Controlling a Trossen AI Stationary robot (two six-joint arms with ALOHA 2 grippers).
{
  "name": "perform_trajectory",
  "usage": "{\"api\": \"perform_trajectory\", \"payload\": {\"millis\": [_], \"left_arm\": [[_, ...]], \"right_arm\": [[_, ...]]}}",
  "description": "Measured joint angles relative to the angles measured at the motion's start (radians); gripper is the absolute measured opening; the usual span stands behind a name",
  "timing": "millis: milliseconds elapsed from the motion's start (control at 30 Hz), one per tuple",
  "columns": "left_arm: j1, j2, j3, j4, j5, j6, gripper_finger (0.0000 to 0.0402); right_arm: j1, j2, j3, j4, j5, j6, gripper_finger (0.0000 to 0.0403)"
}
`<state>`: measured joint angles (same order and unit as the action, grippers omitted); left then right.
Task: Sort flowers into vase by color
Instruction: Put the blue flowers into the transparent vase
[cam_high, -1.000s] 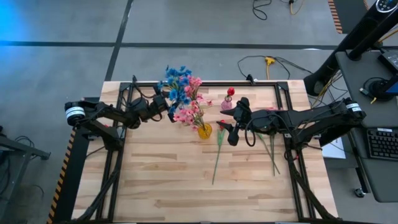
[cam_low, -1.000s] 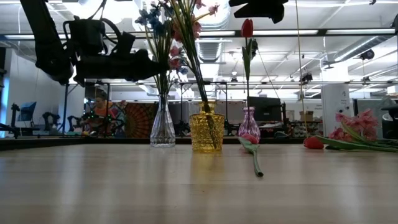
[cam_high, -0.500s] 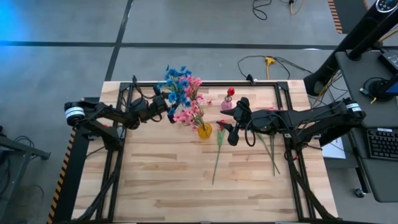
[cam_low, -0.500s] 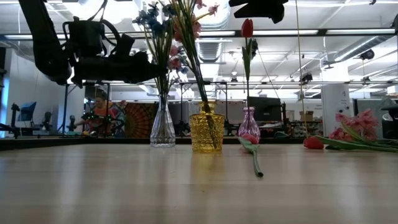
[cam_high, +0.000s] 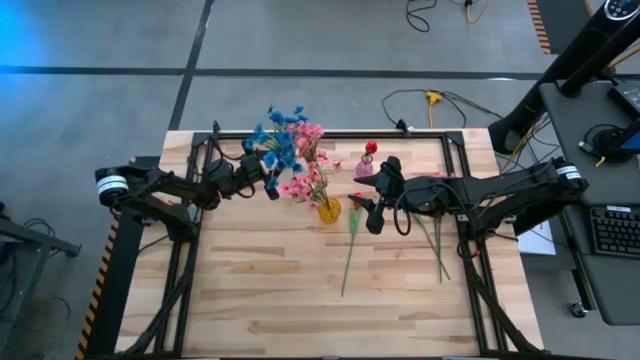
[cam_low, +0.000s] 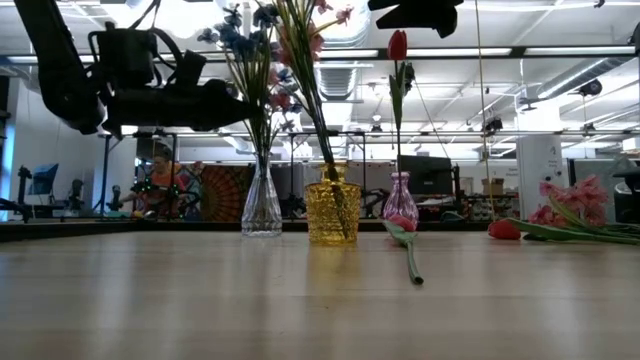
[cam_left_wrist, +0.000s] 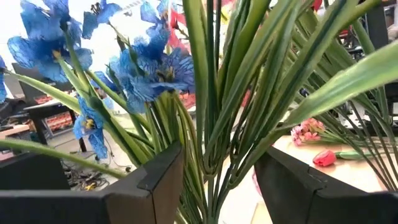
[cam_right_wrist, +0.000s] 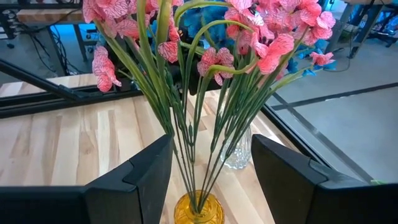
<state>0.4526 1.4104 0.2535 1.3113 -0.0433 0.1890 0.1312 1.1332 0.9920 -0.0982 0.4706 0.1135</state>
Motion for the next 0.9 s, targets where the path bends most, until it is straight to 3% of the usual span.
{"api": "perform_trajectory", "payload": {"millis": [267, 633, 900], "left_arm": [[0.0, 0.0, -0.001, -0.029, 0.0, -0.008, 0.0182], [0.0, 0.0, -0.001, -0.034, 0.0, -0.009, 0.0273], [0.0, 0.0, -0.006, -0.065, 0.001, -0.008, 0.0286]], "right_arm": [[0.0, 0.0, 0.0, 0.0, 0.0, 0.01, 0.0212], [0.0, 0.0, 0.0, -0.001, 0.0, 0.01, 0.0212], [0.0, 0.0, 0.0, -0.001, 0.0, 0.01, 0.0212]]}}
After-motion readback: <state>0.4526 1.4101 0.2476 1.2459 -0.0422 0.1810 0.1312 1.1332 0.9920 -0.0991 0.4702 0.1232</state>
